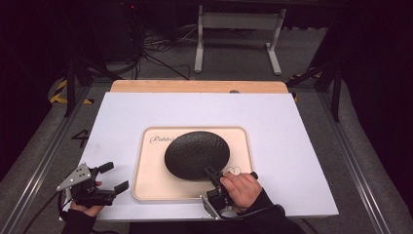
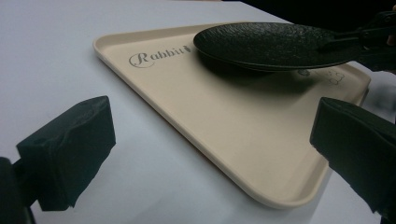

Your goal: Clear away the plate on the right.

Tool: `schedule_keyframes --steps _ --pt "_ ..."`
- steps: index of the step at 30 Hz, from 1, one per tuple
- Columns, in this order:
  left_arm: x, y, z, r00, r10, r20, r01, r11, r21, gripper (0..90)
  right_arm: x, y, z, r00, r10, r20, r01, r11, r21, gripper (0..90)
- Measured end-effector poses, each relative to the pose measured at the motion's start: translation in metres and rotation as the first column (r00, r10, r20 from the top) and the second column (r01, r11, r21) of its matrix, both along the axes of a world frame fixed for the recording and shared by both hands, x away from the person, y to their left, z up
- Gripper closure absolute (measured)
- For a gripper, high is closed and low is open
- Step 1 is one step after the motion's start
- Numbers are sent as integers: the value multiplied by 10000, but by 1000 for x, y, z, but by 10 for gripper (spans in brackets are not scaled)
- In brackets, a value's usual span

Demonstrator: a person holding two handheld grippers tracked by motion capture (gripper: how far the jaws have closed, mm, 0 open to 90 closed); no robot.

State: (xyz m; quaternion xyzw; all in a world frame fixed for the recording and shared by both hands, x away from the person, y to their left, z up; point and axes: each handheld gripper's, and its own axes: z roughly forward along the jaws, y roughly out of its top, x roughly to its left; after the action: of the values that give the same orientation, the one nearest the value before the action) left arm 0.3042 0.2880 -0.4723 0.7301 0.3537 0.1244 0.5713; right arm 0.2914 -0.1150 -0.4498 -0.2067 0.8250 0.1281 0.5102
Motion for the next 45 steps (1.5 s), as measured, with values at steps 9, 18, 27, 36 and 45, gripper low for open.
schedule_keyframes --steps 9,18,27,36,45 --pt "0 0 0 10000 -9 19 9 10000 -1 8 3 0 -4 10000 -3 -60 3 10000 -20 816" --pt "0 0 0 10000 -6 8 6 10000 -4 8 3 -1 -11 9993 54 -360 -69 9991 -408 852" --pt "0 0 0 10000 -27 21 27 10000 13 8 3 -4 -14 9977 -122 -666 82 9982 -593 802" --pt "0 0 0 10000 -24 22 24 10000 17 8 2 -9 -19 9956 -371 -855 291 9952 -934 752" --pt "0 0 0 10000 -34 2 34 10000 39 8 1 -13 -18 9949 -416 -919 331 9952 -924 729"
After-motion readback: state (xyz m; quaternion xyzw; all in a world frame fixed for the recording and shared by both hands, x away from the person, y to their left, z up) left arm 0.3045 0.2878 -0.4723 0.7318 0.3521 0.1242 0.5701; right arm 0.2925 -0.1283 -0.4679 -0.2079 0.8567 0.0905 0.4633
